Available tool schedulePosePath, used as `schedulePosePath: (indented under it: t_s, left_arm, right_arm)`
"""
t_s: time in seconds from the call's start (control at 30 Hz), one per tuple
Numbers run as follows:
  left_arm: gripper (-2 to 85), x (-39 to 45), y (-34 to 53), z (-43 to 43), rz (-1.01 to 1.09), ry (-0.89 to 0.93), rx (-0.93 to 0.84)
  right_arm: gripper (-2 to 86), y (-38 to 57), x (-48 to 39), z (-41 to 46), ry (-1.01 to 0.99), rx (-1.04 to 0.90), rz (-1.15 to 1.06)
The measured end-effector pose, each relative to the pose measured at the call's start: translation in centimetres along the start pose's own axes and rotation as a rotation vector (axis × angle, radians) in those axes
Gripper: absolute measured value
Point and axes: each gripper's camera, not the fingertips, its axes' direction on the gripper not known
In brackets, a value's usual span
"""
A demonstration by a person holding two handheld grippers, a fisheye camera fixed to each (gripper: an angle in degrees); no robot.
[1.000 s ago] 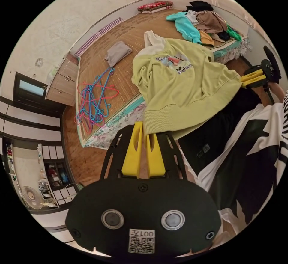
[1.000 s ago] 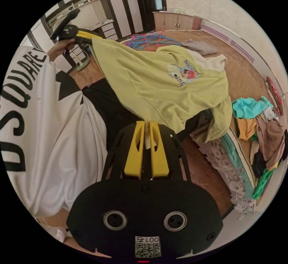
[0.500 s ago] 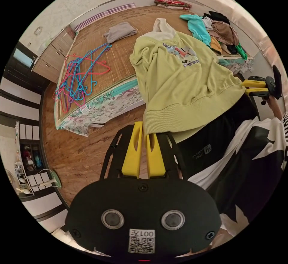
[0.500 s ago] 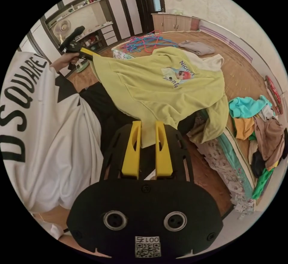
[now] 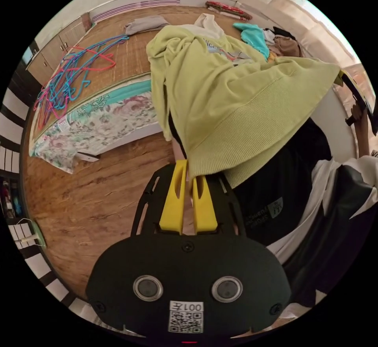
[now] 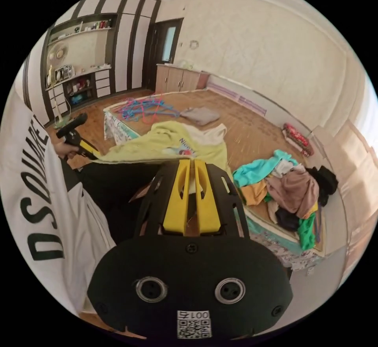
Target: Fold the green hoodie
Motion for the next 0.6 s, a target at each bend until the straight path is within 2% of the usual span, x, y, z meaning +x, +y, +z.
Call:
schedulePosePath:
  t_s: [0.1,0.23,0.37,0.47,0.53,0.6]
  left_arm:
    - [-0.9,-1.2,-0.6,-2.0,0.015,-0.026,0.073]
    - [-1.0,-2.1,-0.6,-9.5,0.110,-0.049,0.248]
    - [-1.0,-1.0,-1.0,-17.1,0.293,-0.125,0.295]
    - [-1.0,0.5,-1.4,-19.9,0.446,-0.102,0.278]
    - [-1.0,1.0,-1.9,-19.6,0.512,-0.058,0.235]
    - [-0.9,1.1,-2.7,-16.3,0.567,0.008,0.120]
  right_arm:
    - [1.5,-1.2,0.0,-0.1,0.107,0.009,-0.099]
    - [1.5,-2.5,1.8,-1.7,0.107,0.017,-0.176]
    - [1.5,-3.6,4.5,-4.3,-0.063,0.021,-0.270]
    - [1.5,-3.6,7.2,-5.4,-0.232,-0.023,-0.263]
    - [1.5,-3.2,8.3,-5.1,-0.332,-0.085,-0.264]
    - [1.5,-1.9,8.9,-2.8,-0.456,-0.183,-0.251]
